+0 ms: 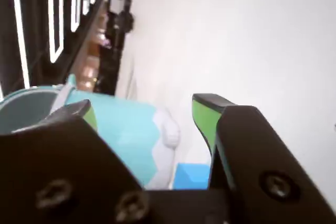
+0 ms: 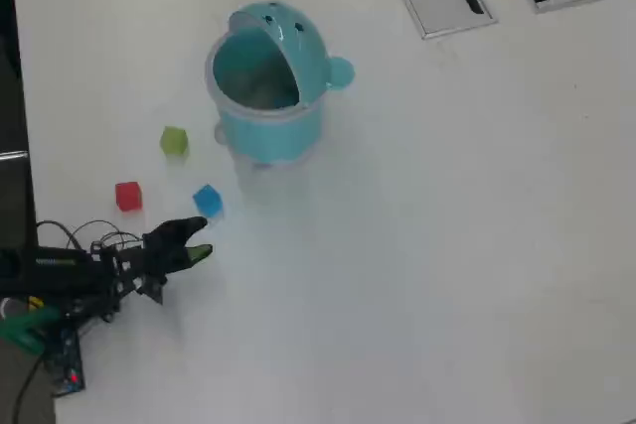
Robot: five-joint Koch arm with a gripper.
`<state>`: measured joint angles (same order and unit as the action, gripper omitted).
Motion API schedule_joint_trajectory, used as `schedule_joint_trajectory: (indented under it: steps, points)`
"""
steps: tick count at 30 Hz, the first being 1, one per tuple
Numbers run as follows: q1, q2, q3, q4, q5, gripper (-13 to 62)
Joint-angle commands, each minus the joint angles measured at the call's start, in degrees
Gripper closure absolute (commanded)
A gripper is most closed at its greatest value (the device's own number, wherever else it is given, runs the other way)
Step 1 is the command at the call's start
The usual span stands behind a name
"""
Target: Grasp RGB lego blocks and put them in the bin one by one.
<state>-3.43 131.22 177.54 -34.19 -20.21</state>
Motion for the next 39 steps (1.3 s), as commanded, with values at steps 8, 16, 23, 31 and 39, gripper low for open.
schedule_joint_trajectory:
  steps: [8,16,23,31,39]
  points:
    - [-0.2,3.6,3.1,-13.2,-3.7,17.3]
    - [-1.1,3.7,-1.5,-16.9,-3.6,19.0]
    - [-1.5,3.9,-9.0,-14.1,-3.6,19.0]
    - [-1.8,4.1,-21.4,-3.0,-3.4,20.3]
    - [-8.9,4.4,-35.0,16.2,-4.3,17.8]
